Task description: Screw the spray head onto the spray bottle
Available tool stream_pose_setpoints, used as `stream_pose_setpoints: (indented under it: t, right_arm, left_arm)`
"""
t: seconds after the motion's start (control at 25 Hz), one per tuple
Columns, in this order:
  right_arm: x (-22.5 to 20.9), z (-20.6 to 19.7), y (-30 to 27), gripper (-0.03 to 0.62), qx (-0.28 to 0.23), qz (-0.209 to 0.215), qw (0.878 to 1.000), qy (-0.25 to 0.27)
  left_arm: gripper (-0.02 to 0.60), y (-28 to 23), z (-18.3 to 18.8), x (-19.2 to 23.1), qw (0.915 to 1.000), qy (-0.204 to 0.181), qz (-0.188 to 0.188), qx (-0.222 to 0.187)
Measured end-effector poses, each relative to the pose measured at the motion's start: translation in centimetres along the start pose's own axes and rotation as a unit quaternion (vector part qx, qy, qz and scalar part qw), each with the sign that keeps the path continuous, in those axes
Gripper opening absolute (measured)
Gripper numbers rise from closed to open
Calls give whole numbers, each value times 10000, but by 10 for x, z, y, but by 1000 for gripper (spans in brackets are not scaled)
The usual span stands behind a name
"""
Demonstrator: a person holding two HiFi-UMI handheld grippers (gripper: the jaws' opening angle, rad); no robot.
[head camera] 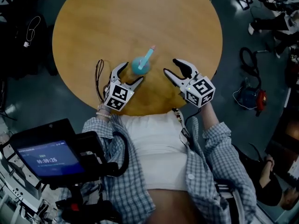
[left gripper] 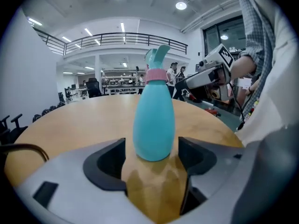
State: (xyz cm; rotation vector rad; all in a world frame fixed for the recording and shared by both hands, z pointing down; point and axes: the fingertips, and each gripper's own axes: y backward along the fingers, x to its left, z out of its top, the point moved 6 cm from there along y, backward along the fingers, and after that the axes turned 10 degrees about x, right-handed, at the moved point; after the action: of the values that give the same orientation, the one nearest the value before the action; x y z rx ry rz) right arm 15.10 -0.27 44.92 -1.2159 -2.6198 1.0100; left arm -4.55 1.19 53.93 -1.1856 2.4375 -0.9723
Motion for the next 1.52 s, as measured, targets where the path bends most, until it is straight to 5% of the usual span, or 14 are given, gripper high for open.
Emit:
stream_pose_setpoints:
  t: [0.24, 0.32, 1.52]
  right_arm:
    - [20, -12, -4, 32, -456, -504, 9977, -73]
    - [26, -12, -6, -5, -608, -599, 9963, -87]
    - [45, -44, -27, -6, -31, -369, 9991, -225]
  left_arm:
    - [59, 28, -21, 18, 9983, 264, 514, 16]
    - [5, 38, -17, 20, 9976, 352, 581, -93]
    - [5, 42, -15, 0, 9979, 493, 338, -252]
